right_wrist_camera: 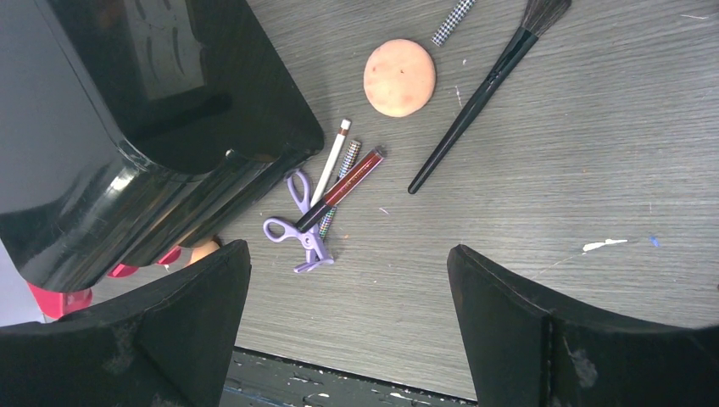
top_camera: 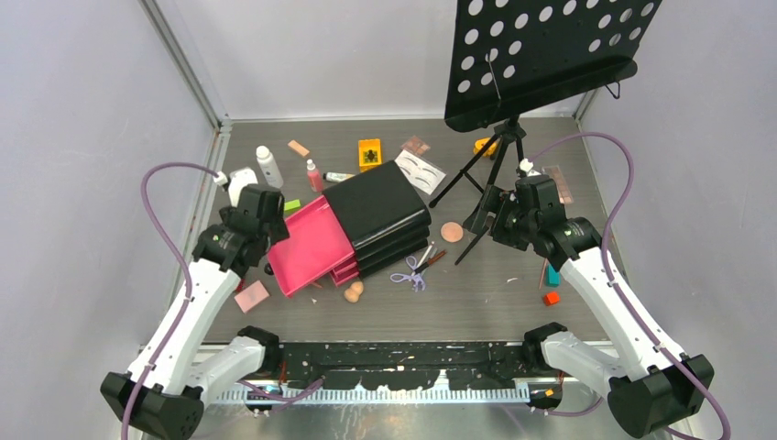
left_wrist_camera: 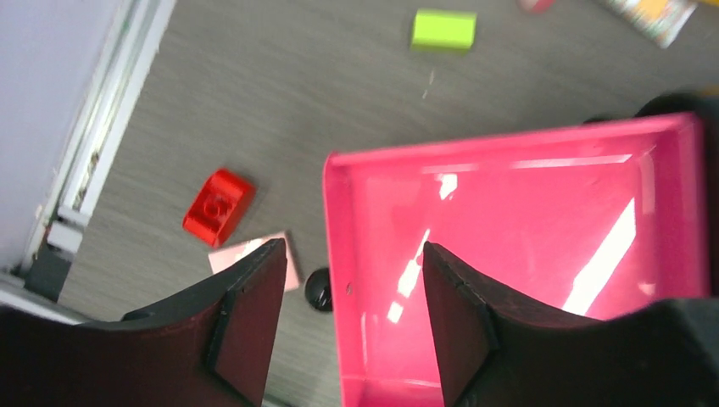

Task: Organize the makeup
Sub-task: Pick up the makeup from the center of the board.

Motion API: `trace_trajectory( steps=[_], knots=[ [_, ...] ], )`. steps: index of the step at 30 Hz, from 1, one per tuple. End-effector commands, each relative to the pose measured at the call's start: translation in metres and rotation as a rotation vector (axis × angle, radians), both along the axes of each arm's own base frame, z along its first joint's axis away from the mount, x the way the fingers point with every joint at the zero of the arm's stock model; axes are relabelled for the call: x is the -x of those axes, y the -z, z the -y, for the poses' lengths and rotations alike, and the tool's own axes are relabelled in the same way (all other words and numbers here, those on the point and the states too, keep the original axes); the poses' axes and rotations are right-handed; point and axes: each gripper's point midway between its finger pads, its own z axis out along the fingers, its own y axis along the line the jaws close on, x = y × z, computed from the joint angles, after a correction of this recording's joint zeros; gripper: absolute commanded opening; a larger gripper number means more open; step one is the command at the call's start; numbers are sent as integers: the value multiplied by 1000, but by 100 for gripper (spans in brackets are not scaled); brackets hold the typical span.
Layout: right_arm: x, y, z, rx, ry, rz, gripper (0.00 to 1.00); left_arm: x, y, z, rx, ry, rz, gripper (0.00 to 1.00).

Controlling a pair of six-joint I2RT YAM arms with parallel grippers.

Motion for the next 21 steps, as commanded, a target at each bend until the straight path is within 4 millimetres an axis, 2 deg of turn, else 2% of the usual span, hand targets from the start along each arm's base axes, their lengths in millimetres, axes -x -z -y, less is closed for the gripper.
trace_trajectory(
  steps=[1, 6, 11, 15, 21],
  knots=[
    [-3, -11, -1, 0, -4, 38, 90, -42, -64, -4, -7, -22, 170, 63],
    [-1, -12, -1, -1, -10, 40, 90, -89, -85, -24, 11, -69, 211, 67],
    [0, -10, -5, -22, -23, 37, 90, -141, -87, -48, 32, -110, 242, 83],
    [-2, -8, -8, -31, -29, 35, 90, -187, -72, -59, 13, -115, 278, 97],
    [-6, -8, -13, -46, -46, 34, 90, -233, -34, -68, 28, -83, 297, 98]
  ],
)
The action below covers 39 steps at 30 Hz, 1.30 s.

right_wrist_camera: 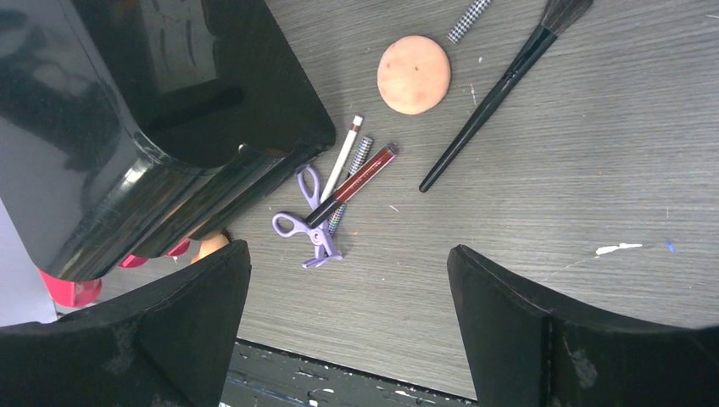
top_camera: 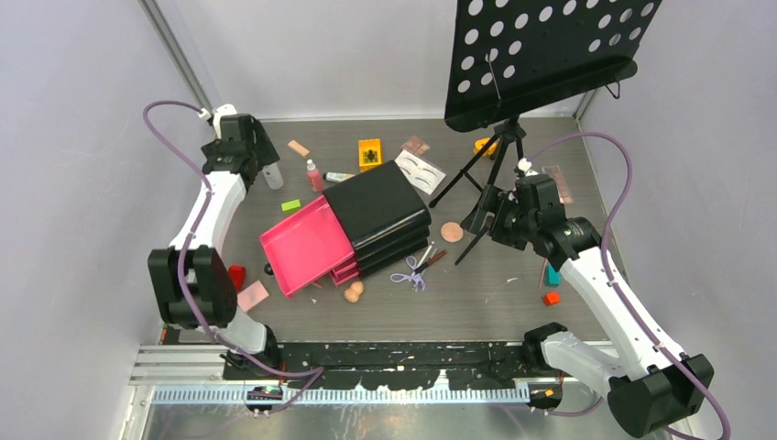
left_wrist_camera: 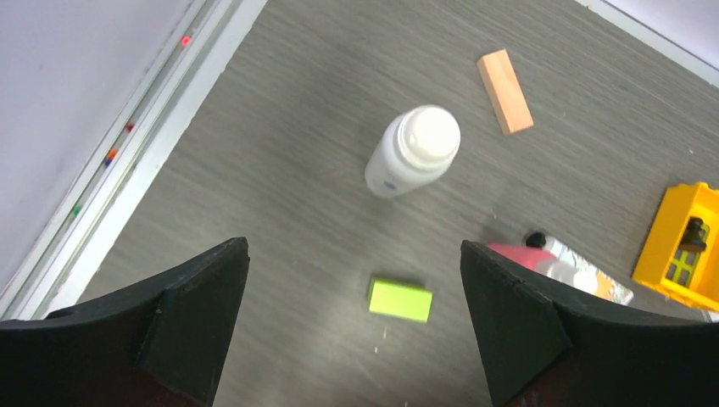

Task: Organize the makeup
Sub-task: Pick up the makeup from the center of the board.

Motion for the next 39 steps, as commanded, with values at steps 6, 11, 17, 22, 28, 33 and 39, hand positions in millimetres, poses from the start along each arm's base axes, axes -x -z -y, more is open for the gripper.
trace_trajectory(
  steps=[6, 11, 17, 22, 28, 33, 39],
  knots=[
    [-12, 2, -12, -25, -36, 14, 90, -66, 13, -4, -20, 73, 143, 97],
    [-15, 4, -13, -17, -42, 10, 90, -79, 34, -2, -21, 97, 143, 97],
    [-17, 7, -13, -8, -45, 6, 90, -81, 64, -5, -40, 95, 87, 92],
    [-17, 9, -13, -7, -53, 2, 90, -81, 88, -4, -35, 102, 42, 81],
    [-17, 6, -12, 5, -58, 3, 90, -84, 92, -6, -44, 96, 65, 72],
    [-16, 7, -11, 9, -55, 2, 90, -87, 99, -9, -57, 89, 72, 64],
    [-16, 5, -10, 17, -60, 0, 90, -87, 108, -8, -48, 88, 57, 50]
  ],
)
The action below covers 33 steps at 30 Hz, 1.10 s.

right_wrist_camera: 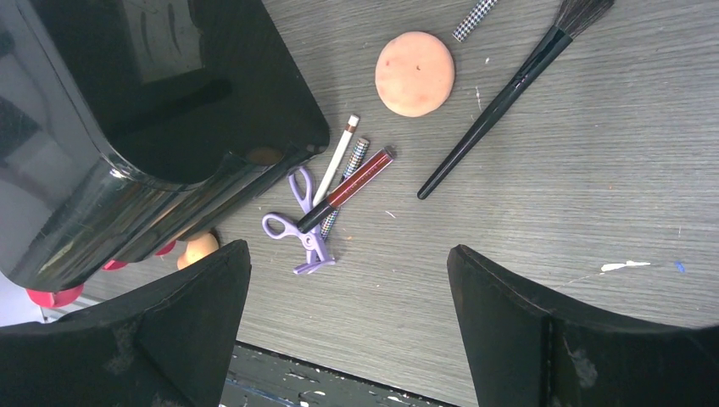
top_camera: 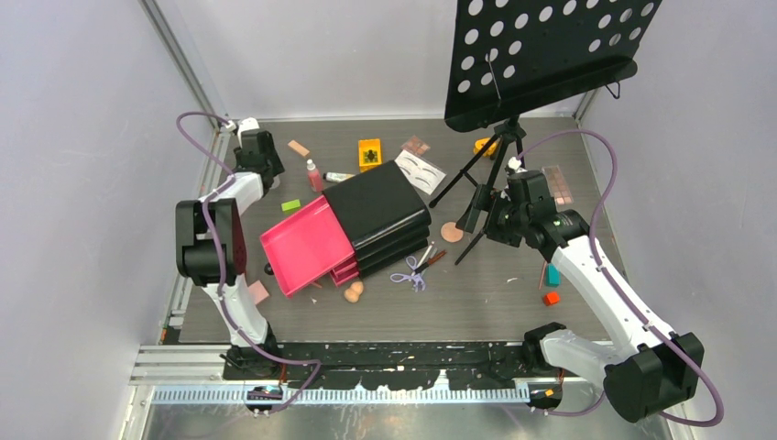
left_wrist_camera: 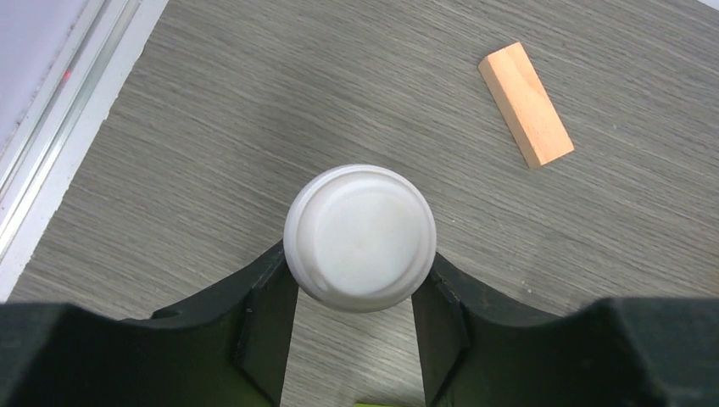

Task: Organize the makeup
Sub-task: Pick up the makeup from the center of the board.

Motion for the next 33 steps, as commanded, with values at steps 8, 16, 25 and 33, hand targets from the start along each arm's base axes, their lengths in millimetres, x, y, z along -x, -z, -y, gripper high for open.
trace_trajectory(
  steps=[8, 16, 25, 33],
  knots=[
    [-5, -13, -5, -7, -24, 35, 90, -2, -22, -12, -38, -44, 66, 18],
    [-3, -13, -2, -2, -18, 41, 90, 11, -65, -11, -26, -54, 134, 1],
    [-3, -15, -8, -38, -28, 47, 90, 72, -121, 8, 155, -127, 125, 0],
    [-1, -17, -10, -53, -40, 56, 90, 154, -136, 59, 356, -8, -100, 0]
  ],
)
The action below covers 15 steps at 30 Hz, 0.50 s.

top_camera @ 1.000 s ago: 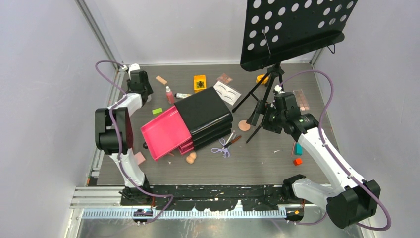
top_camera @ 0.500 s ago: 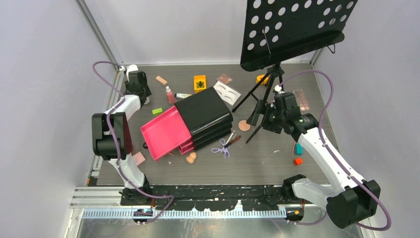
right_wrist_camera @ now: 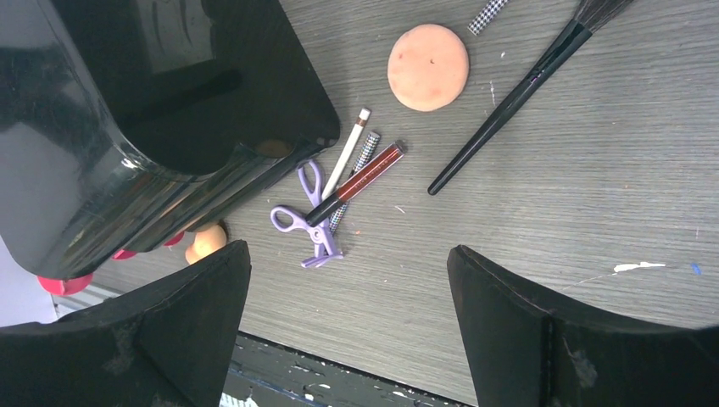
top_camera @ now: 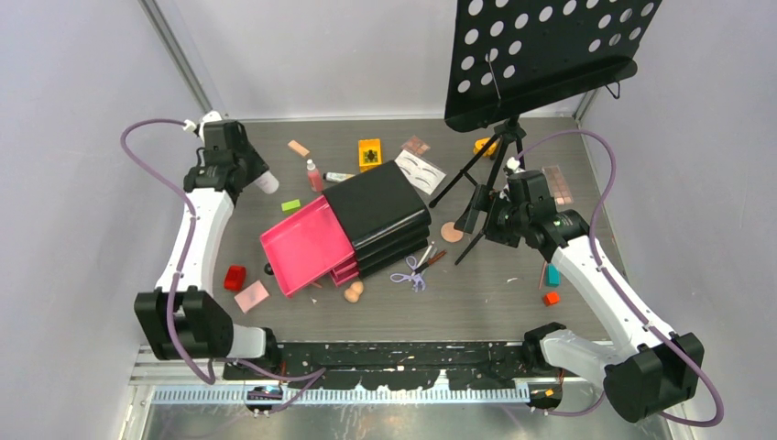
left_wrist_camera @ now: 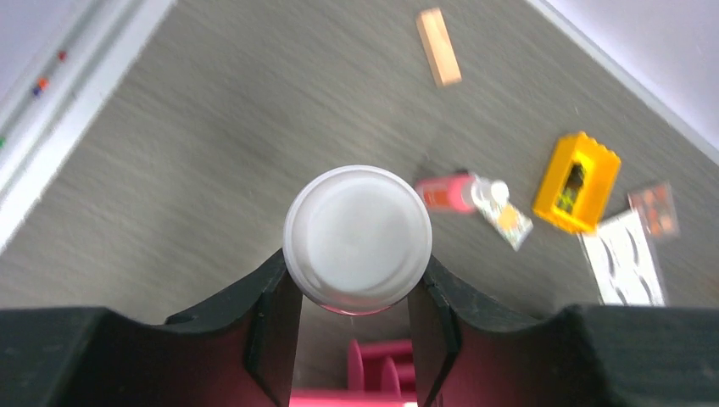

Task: Organize the makeup
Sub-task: Pick up the makeup from the center of the board, then place the makeup in the drawer.

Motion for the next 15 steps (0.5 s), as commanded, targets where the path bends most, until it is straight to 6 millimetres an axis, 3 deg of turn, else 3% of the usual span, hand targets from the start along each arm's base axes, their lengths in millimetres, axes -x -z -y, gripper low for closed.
trace_trajectory(
  steps=[1, 8, 15],
  knots=[
    [-3, -15, -7, -37, -23, 58, 90, 56, -4, 39, 145, 105, -139, 0],
    [2, -17, -7, -47, -25, 68, 90, 120, -15, 70, 59, 279, -179, 0],
    [3, -19, -8, -65, -23, 70, 90, 146, -22, 89, -185, 442, -265, 0]
  ],
)
